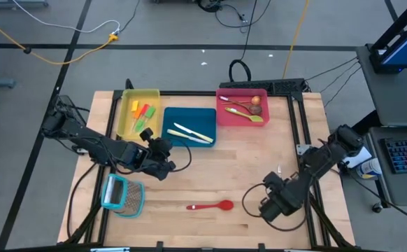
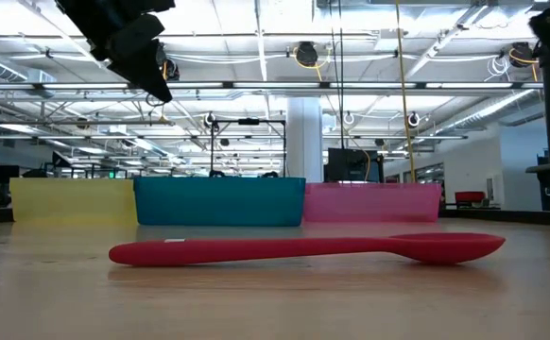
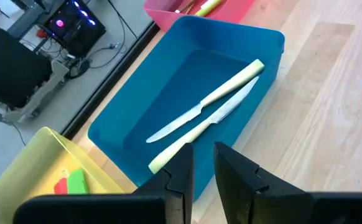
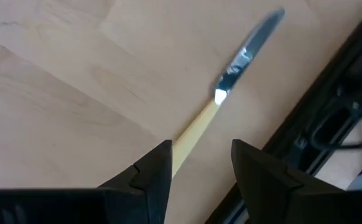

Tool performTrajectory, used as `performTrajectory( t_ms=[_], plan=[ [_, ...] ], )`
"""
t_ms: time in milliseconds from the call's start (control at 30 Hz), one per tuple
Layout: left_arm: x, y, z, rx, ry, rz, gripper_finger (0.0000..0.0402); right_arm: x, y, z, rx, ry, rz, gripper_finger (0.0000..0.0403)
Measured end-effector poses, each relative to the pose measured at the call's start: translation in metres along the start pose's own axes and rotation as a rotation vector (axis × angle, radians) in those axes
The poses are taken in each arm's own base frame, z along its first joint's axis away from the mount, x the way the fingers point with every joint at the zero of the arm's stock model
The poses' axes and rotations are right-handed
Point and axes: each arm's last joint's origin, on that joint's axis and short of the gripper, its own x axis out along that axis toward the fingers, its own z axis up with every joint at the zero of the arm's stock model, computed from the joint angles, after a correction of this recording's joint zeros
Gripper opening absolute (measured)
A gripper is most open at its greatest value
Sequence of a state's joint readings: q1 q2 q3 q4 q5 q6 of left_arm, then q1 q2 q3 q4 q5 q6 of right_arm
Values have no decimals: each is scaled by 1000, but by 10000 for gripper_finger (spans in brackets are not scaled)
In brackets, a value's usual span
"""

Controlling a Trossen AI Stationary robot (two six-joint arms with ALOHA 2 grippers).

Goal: Pick & Place Kitchen Items
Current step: Put the light yellow knife into the blue bin

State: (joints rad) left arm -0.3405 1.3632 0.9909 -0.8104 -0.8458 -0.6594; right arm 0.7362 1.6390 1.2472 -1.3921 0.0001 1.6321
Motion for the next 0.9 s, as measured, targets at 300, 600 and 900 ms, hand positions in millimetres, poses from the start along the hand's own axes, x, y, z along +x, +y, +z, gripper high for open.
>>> performTrajectory(
  t_ms=[300,600,900],
  plan=[
    [1,1,1,35,-11,17,67,28,-15,-14,160,2,73,157],
    [6,5,3,51,-1,38,67,101,-43,-9,311,85,343,157],
    [8,6,4,27,1,42,67,124,-63,-7,224,66,329,125]
  ],
)
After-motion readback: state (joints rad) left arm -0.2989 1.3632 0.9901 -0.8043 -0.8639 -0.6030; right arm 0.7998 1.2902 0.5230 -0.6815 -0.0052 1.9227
